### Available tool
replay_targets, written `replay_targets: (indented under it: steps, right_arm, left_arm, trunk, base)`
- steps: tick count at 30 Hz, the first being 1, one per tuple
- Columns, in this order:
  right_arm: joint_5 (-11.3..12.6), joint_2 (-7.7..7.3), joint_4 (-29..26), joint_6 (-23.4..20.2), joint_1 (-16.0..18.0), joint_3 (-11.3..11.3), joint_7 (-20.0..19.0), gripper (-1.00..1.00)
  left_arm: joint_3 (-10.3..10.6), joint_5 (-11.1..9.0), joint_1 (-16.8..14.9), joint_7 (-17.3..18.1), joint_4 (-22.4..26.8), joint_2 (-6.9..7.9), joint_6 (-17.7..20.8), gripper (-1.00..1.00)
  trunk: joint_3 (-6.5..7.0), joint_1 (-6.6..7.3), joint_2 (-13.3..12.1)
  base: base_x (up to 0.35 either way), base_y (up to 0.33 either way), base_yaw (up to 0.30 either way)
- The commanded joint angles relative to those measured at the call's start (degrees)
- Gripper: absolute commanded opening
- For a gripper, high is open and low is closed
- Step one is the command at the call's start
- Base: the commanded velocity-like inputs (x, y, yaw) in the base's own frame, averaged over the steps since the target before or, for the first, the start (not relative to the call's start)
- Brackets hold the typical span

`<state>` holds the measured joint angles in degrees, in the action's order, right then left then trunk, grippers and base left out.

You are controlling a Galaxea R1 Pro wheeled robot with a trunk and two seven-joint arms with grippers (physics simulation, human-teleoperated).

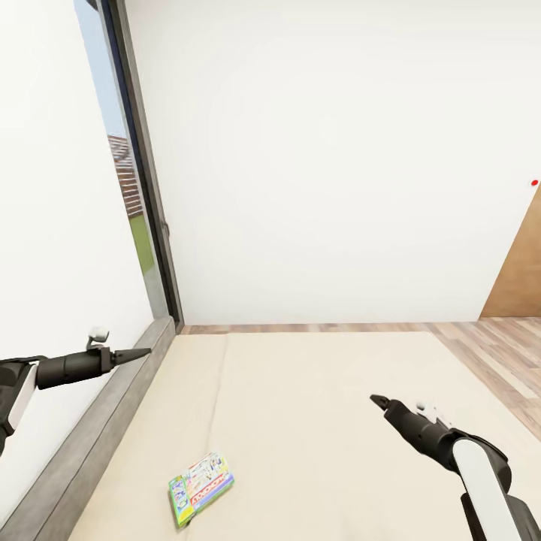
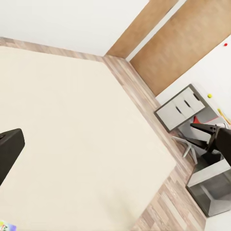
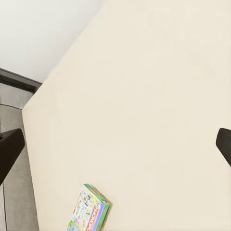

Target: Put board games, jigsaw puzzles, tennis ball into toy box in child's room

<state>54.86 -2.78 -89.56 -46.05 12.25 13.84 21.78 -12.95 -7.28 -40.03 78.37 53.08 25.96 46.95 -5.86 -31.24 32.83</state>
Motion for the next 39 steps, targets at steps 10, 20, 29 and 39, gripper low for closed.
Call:
replay_targets:
  steps: [10, 20, 29, 39]
  right_arm:
    - [0.57, 1.79, -0.36, 3.00, 0.07, -2.74, -0.74, 1.00]
    - [0.87, 4.78, -0.27, 3.78, -0.52, -5.80, -1.22, 1.00]
    - [0.92, 5.01, -0.31, 3.74, -0.55, -6.38, -2.33, 1.00]
    - [0.95, 5.05, -0.34, 3.66, -0.56, -6.49, -2.47, 1.00]
  left_arm:
    - [-1.72, -0.53, 2.53, 0.33, 0.41, 0.88, -0.46, 1.00]
    - [-4.46, -0.18, 5.74, 3.54, 0.44, 0.43, -1.96, 1.00]
    - [-4.85, -0.13, 6.00, 5.38, 0.44, 0.32, -2.11, 1.00]
    - [-4.89, -0.10, 6.01, 5.39, 0.44, 0.32, -2.16, 1.00]
  trunk:
    - [-0.11, -0.03, 0.10]
    - [-0.11, -0.03, 0.10]
    - [-0.16, -0.03, 0.10]
    - [-0.87, -0.03, 0.10]
  base:
    - [0.000, 0.000, 0.000]
    - [0.000, 0.000, 0.000]
    - [0.000, 0.000, 0.000]
    - [0.000, 0.000, 0.000]
